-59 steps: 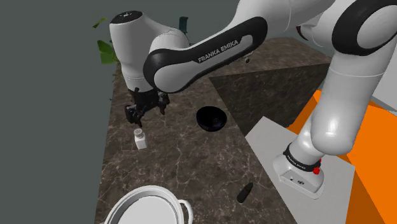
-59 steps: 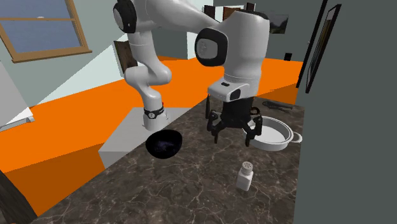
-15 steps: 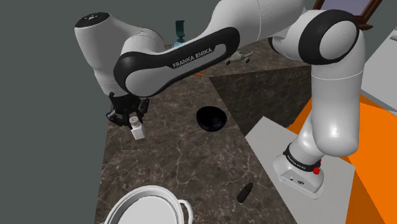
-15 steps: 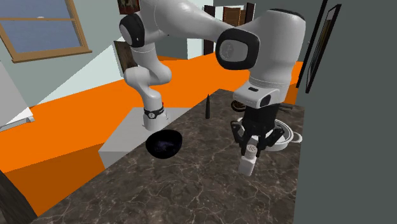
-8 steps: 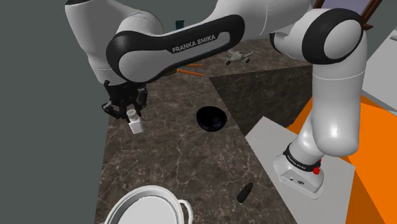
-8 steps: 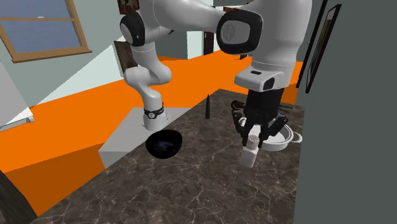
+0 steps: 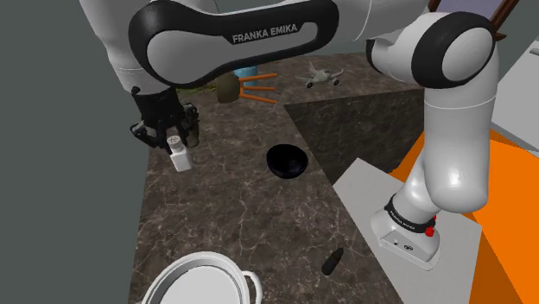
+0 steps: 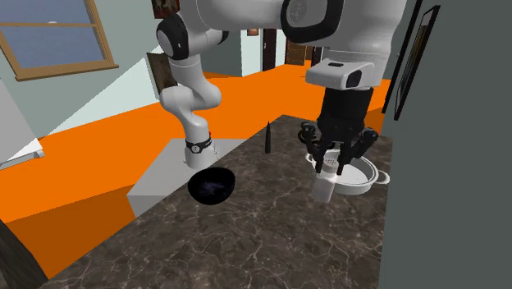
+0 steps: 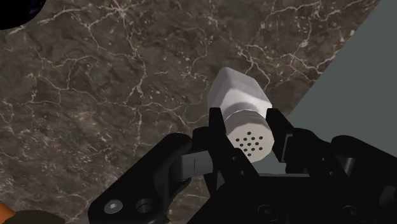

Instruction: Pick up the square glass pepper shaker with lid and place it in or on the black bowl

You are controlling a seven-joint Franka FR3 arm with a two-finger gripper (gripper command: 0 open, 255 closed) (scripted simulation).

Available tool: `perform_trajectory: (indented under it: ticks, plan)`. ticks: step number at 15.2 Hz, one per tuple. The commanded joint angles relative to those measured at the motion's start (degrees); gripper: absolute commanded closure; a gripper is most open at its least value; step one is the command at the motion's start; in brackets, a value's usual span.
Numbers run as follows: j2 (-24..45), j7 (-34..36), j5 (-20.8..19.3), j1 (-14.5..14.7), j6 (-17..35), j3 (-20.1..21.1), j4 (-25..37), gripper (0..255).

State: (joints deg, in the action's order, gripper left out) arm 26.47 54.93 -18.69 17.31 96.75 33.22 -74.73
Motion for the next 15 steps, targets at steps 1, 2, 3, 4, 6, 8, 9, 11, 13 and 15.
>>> perform_trajectory:
  ticks: [1, 2, 3, 4, 6, 8, 9, 11, 13, 15]
  plan:
    - [0.0, -0.2, 0.0, 0.3, -1.6, 0.1, 1.6, 255]
    - [0.1, -0.3, 0.0, 0.5, -2.4, 0.1, 2.6, 255]
    - [0.3, -0.4, 0.0, 0.7, -3.2, 0.1, 3.6, 255]
    - [0.3, -0.4, -0.1, 0.8, -3.7, 0.1, 4.1, 255]
    - [-5.6, -1.9, 2.7, -3.1, -0.9, 0.8, -3.9, 255]
    - [-11.2, -3.9, 5.6, -6.4, 1.2, 1.2, -10.8, 255]
    - [-14.0, -5.1, 7.1, -7.9, 2.1, 1.2, -13.9, 255]
    - [-19.4, -7.8, 10.2, -10.5, 3.6, 0.9, -19.6, 255]
    - [-24.7, -10.8, 13.2, -12.4, 4.7, 0.0, -24.8, 255]
    - [-29.8, -14.0, 16.0, -13.8, 5.4, -1.3, -29.5, 255]
